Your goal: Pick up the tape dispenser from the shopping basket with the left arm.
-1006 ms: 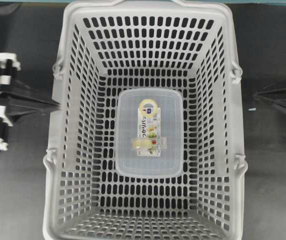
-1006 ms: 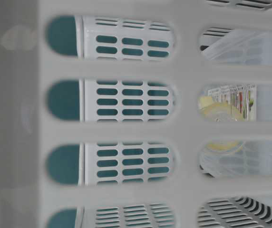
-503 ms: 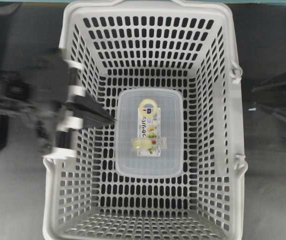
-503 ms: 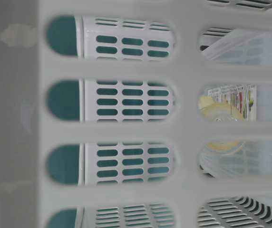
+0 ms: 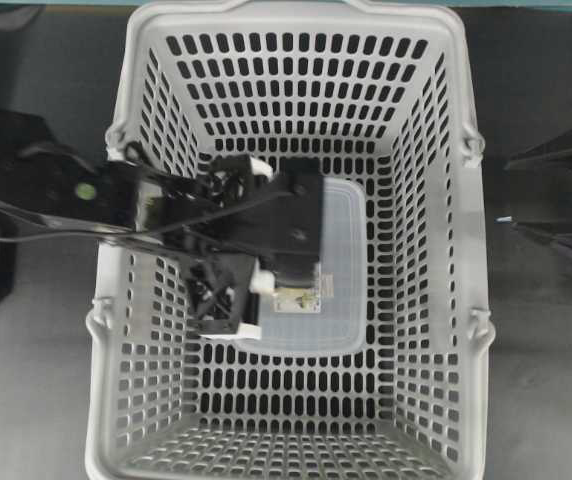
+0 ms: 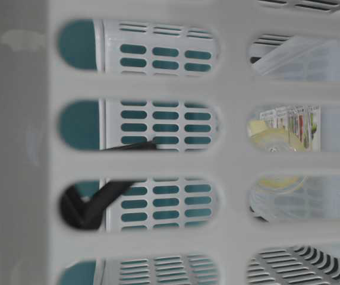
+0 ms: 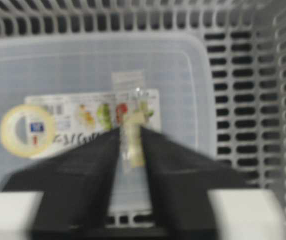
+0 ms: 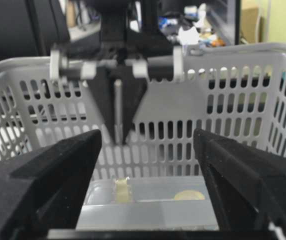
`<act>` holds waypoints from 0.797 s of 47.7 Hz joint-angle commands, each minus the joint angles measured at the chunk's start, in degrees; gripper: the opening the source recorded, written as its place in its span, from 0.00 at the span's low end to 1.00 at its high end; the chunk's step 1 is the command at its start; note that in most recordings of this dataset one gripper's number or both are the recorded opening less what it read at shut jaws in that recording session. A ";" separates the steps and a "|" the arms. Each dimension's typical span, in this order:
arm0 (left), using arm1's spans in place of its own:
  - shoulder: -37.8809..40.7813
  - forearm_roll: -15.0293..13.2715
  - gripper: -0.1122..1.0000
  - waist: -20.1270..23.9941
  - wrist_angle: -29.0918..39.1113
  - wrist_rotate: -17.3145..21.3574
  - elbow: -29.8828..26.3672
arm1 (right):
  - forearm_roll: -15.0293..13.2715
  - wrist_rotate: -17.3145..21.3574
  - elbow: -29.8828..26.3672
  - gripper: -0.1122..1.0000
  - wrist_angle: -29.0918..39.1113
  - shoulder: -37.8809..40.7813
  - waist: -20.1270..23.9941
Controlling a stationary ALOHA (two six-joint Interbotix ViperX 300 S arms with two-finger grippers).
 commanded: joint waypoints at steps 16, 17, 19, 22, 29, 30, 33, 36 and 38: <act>9.05 0.18 0.90 -1.14 3.87 -0.70 -2.64 | 0.18 -0.35 -0.09 0.74 1.93 -1.41 0.09; 9.32 0.18 0.89 -1.14 3.96 -0.88 -2.64 | 0.18 -0.35 -0.09 0.74 2.02 -1.49 0.18; 9.76 0.18 0.88 -1.05 3.96 -1.41 -2.64 | 0.18 -0.35 0.00 0.74 2.11 -1.67 0.09; 10.20 0.18 0.86 -0.97 3.96 -1.85 -2.72 | 0.09 -0.35 0.09 0.74 2.11 -1.93 0.09; 10.02 0.18 0.66 -1.23 4.92 -1.41 -3.34 | 0.09 -0.35 0.35 0.74 2.11 -2.29 0.09; 9.84 0.18 0.61 -1.23 5.27 -1.23 -3.60 | 0.18 -0.35 0.35 0.74 2.20 -2.29 0.09; 9.14 0.18 0.44 -1.58 6.59 -1.05 -4.57 | 0.09 -0.35 0.53 0.74 2.11 -2.29 0.09; 8.35 0.18 0.34 -1.58 9.14 -0.88 -6.33 | 0.18 -0.35 0.62 0.74 2.11 -2.29 0.18; 7.82 0.18 0.35 -1.58 10.90 -0.88 -7.91 | 0.18 -0.35 0.70 0.74 2.11 -2.29 0.09</act>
